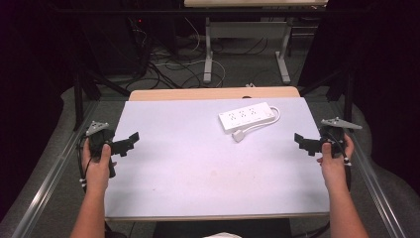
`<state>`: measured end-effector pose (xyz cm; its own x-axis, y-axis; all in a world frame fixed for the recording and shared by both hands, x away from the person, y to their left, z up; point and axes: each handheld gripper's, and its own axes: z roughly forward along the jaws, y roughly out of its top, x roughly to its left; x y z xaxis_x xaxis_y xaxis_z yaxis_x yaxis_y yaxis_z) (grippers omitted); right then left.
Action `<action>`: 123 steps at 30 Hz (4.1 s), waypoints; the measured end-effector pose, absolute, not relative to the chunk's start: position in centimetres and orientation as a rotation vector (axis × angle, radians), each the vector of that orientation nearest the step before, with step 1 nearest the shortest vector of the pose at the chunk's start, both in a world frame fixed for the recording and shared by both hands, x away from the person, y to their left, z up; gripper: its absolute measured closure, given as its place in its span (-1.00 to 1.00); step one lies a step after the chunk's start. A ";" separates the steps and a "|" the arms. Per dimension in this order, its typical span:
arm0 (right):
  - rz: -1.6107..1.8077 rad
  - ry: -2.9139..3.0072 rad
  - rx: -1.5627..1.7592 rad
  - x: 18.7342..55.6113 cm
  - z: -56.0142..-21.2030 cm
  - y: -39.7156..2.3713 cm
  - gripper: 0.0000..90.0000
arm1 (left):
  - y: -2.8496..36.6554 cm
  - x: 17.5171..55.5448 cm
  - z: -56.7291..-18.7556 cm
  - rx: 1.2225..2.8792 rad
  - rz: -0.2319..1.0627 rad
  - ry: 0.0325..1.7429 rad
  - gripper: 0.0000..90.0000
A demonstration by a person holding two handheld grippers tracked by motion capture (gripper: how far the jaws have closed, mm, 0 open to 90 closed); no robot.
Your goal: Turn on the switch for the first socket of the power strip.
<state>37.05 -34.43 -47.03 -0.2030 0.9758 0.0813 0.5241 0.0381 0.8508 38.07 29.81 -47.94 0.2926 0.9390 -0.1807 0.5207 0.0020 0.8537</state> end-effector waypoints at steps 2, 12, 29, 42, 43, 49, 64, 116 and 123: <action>1.062 1.756 1.524 37.1 -47.3 -34.4 -1.00 | 29.8 38.1 -48.2 1.651 0.576 1.358 -1.00; 1.040 1.731 1.561 37.6 -48.2 -33.9 -1.00 | 30.0 38.3 -48.5 1.656 0.582 1.370 -1.00; 0.961 1.849 1.526 39.7 -46.7 -32.0 -0.98 | 30.7 38.0 -48.2 1.608 0.613 1.399 -1.00; 0.901 1.856 1.436 41.4 -44.6 -31.8 -0.67 | 30.9 37.8 -48.3 1.594 0.598 1.424 -1.00; 0.903 1.859 1.429 41.6 -44.5 -31.8 -0.67 | 30.9 37.8 -48.3 1.594 0.598 1.424 -1.00; 0.945 1.839 1.424 42.3 -43.8 -31.7 -0.64 | 30.7 37.9 -48.4 1.597 0.593 1.424 -0.99; 0.963 1.918 1.439 44.7 -42.0 -31.8 -0.46 | 30.5 38.0 -48.4 1.609 0.582 1.421 -1.00; 0.865 1.905 1.531 53.0 -41.6 -30.7 -0.28 | 30.2 38.3 -48.7 1.634 0.597 1.406 -1.00; 0.880 1.924 1.540 53.7 -42.4 -29.7 -0.16 | 30.2 38.3 -48.7 1.636 0.603 1.406 -1.00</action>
